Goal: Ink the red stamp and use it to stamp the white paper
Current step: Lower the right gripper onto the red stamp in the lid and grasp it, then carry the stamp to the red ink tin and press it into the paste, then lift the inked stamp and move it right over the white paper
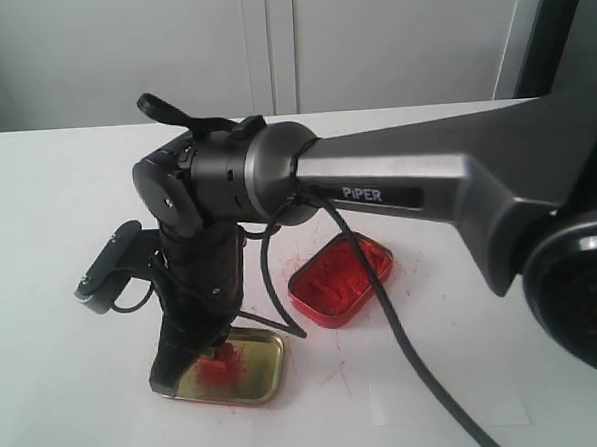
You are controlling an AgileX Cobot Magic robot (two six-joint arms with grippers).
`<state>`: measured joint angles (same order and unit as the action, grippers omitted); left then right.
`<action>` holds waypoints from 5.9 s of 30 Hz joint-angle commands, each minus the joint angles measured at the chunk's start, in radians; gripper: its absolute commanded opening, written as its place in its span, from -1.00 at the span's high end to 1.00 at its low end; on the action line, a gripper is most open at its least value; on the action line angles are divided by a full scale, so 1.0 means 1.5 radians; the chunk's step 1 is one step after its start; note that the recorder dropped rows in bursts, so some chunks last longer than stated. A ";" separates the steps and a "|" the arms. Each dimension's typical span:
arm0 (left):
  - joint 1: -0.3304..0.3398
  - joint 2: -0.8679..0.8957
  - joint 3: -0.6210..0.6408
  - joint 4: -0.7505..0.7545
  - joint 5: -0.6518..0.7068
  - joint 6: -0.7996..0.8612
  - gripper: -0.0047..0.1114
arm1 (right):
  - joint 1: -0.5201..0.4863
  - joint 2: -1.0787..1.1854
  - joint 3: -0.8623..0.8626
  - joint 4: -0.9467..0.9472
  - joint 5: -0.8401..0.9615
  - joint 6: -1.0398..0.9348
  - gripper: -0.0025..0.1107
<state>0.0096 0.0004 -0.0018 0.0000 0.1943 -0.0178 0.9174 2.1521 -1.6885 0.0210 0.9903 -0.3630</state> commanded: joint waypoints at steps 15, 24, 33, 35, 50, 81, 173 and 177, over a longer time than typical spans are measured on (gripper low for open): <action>-0.002 0.000 0.001 -0.004 -0.001 -0.003 0.92 | -0.116 -0.045 0.002 -0.014 0.062 0.209 0.96; -0.002 0.000 0.001 -0.004 -0.001 -0.003 0.92 | -0.190 -0.045 0.002 -0.029 0.052 0.265 0.96; -0.002 0.000 0.001 -0.004 -0.001 -0.003 0.92 | -0.233 -0.045 0.002 -0.103 0.055 0.345 0.96; -0.002 0.000 0.001 -0.004 -0.001 -0.003 0.92 | -0.233 -0.044 0.002 -0.103 0.053 0.349 0.96; -0.002 0.000 0.001 -0.004 -0.001 -0.003 0.92 | -0.239 0.072 0.002 -0.100 0.069 0.366 0.96; -0.002 0.000 0.001 -0.004 -0.001 -0.003 0.92 | -0.239 0.076 0.002 -0.105 0.085 0.366 0.96; -0.002 0.000 0.001 -0.004 -0.001 -0.003 0.92 | -0.239 -0.472 0.509 -0.066 -0.085 0.485 0.96; -0.002 0.000 0.001 -0.004 -0.001 -0.003 0.92 | -0.239 -0.486 0.555 -0.066 -0.118 0.508 0.96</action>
<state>0.0096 0.0004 -0.0018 0.0000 0.1943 -0.0178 0.5683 1.4429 -0.8987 -0.0725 0.8519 0.3682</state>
